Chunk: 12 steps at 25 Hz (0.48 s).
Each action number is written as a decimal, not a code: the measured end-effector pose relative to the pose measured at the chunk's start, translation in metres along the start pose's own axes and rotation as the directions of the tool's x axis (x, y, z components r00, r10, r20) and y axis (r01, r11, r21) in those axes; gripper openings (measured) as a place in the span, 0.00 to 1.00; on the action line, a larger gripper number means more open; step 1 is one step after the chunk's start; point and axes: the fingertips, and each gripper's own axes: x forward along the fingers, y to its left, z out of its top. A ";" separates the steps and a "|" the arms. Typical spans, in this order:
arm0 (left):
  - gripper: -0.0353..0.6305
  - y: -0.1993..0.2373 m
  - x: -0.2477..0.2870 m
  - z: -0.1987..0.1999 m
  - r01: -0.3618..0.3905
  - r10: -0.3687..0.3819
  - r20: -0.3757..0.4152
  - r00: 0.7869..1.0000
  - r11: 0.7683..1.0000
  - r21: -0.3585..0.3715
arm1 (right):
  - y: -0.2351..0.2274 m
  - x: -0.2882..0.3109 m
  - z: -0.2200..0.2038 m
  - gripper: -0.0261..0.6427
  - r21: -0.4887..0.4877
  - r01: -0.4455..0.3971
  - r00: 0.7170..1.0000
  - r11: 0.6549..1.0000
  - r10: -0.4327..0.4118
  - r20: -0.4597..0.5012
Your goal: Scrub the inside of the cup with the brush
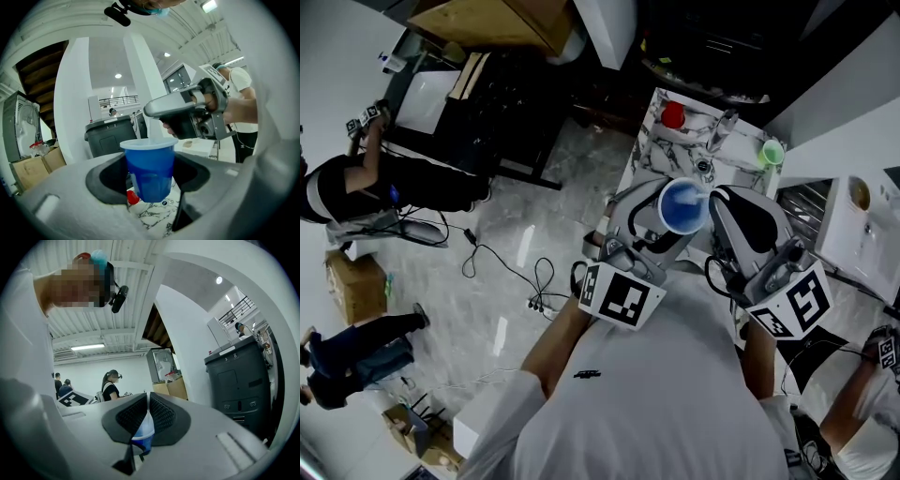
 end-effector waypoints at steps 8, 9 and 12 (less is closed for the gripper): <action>0.48 0.002 0.003 0.003 -0.010 0.010 0.004 1.000 1.000 0.000 | 0.008 -0.008 -0.004 0.07 0.019 -0.032 0.999 0.999 0.033 -0.034; 0.48 0.001 0.004 0.004 -0.007 0.007 0.005 1.000 1.000 0.002 | 0.010 -0.008 -0.005 0.07 0.017 -0.039 0.999 0.999 0.040 -0.037; 0.48 -0.002 0.006 0.006 0.003 -0.003 0.007 1.000 1.000 0.010 | 0.018 -0.005 -0.008 0.07 0.005 -0.071 0.997 0.997 0.071 -0.041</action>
